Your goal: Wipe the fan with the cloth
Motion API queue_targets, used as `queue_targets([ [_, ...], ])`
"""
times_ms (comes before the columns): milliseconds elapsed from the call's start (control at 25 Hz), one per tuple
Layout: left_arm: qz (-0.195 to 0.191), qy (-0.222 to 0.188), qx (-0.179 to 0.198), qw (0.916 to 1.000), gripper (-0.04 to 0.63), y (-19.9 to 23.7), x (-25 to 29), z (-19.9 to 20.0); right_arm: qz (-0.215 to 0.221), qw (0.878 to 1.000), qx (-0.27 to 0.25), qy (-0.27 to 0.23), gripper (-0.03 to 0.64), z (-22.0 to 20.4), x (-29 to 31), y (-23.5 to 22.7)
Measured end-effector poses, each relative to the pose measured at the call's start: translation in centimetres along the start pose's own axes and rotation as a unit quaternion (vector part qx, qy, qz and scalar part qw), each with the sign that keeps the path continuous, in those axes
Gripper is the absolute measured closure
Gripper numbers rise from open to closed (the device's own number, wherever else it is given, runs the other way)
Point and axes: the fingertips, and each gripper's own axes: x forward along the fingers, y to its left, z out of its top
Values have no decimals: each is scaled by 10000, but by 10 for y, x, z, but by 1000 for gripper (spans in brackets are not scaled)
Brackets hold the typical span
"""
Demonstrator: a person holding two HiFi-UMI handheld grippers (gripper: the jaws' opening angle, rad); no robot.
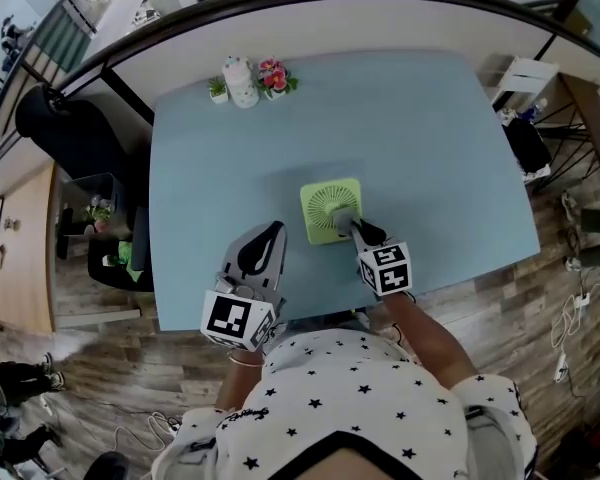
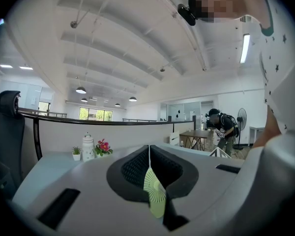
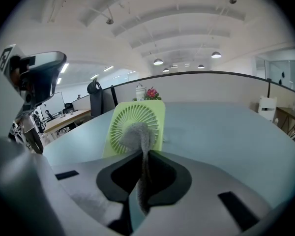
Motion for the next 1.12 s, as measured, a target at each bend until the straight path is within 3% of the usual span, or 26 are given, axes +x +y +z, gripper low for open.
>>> queue_targets([
  [280, -63, 25, -3, 10000, 563, -3, 1, -1, -257, 9995, 208, 18, 586, -7, -5, -23],
  [560, -18, 25, -14, 10000, 563, -2, -1, -1, -209, 9995, 216, -65, 586, -2, -9, -18],
  [840, 73, 14, -31, 10000, 563, 3, -7, -3, 397, 9988, -12, -296, 586, 14, -10, 29],
  [1120, 251, 38, -58, 9997, 563, 11, -18, -5, 1030, 9940, -344, -107, 586, 8, 6, 81],
])
